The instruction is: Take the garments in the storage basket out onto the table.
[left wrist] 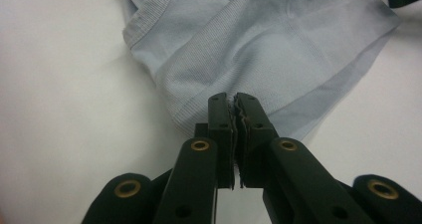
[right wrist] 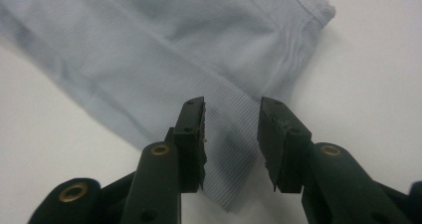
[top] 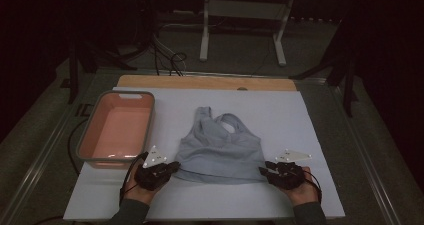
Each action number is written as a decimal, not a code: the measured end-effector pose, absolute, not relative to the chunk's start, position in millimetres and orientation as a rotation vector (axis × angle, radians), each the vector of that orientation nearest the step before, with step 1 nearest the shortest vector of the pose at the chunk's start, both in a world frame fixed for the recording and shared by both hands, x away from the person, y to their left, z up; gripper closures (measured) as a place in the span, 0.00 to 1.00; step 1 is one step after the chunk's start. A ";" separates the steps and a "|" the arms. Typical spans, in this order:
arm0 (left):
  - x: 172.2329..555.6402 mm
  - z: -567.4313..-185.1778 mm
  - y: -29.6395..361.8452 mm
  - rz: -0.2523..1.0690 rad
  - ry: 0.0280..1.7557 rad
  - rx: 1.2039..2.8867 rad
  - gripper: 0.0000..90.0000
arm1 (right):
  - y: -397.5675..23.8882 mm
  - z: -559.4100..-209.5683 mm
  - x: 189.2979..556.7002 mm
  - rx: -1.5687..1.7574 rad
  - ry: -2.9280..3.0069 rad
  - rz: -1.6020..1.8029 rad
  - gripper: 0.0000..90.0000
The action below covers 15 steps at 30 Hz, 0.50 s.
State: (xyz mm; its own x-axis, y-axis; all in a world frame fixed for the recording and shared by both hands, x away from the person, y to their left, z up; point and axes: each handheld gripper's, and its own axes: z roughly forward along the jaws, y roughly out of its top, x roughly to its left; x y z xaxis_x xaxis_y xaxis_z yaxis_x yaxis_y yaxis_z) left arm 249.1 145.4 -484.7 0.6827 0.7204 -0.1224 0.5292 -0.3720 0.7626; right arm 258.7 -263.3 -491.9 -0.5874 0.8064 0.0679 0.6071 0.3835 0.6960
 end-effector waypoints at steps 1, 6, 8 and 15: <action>248.2 -484.4 145.4 0.293 0.957 2.064 0.97 | -262.5 -493.0 261.3 1.253 2.357 1.002 0.66; 242.3 -482.7 148.5 0.297 0.955 2.061 0.97 | -263.7 -492.1 263.6 1.269 2.323 1.005 0.58; 239.6 -482.5 149.0 0.294 0.955 2.061 0.97 | -266.1 -491.8 263.9 1.289 2.307 1.002 0.58; 226.5 -482.0 150.1 0.291 0.945 2.106 0.97 | -266.7 -492.6 266.6 1.315 2.311 0.996 0.66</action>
State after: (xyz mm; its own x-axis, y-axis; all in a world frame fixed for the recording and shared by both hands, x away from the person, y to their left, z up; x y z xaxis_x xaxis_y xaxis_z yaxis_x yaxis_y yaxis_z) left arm 226.5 150.1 -482.0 0.6956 0.7108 -0.1043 0.5285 -0.4078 0.7446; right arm 266.6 -266.7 -492.6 -0.5353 0.8413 0.0754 0.6328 0.3403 0.6956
